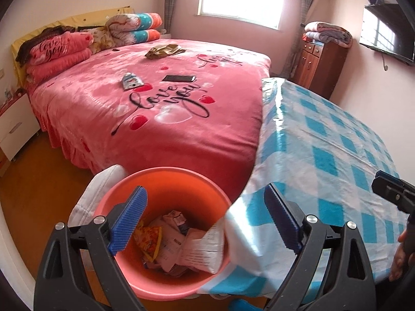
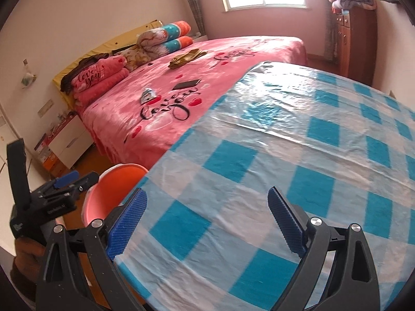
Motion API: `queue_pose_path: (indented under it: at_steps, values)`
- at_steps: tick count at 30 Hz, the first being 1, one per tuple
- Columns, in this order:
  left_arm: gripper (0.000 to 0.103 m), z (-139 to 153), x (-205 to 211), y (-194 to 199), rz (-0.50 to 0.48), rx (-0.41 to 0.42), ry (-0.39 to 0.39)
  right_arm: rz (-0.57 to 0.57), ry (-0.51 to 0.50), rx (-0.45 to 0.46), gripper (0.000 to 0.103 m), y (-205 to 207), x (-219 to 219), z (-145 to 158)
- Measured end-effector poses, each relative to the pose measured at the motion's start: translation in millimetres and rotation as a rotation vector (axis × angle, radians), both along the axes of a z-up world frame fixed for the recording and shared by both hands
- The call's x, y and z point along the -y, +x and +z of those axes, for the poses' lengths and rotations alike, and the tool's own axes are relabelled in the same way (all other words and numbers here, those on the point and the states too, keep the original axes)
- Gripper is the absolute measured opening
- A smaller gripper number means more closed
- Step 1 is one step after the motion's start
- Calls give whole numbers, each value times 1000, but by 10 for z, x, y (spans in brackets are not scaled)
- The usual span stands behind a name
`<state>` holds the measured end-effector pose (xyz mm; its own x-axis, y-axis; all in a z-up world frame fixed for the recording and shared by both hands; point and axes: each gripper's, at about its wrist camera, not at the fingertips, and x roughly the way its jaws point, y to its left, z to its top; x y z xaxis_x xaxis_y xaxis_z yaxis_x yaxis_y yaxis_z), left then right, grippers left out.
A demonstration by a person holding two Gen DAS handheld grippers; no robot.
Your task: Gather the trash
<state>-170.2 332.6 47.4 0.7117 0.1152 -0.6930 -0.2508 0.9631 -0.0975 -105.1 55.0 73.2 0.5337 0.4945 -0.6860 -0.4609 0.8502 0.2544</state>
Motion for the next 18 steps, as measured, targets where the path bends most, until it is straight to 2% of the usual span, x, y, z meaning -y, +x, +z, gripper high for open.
queue_pose_path:
  at_steps: [10, 18]
  values:
    - [95, 147, 460, 108, -71, 37, 13, -69, 24, 16, 93, -14, 383, -21]
    - [96, 206, 847, 204, -127, 35, 46, -155, 39, 29, 93, -36, 779, -55]
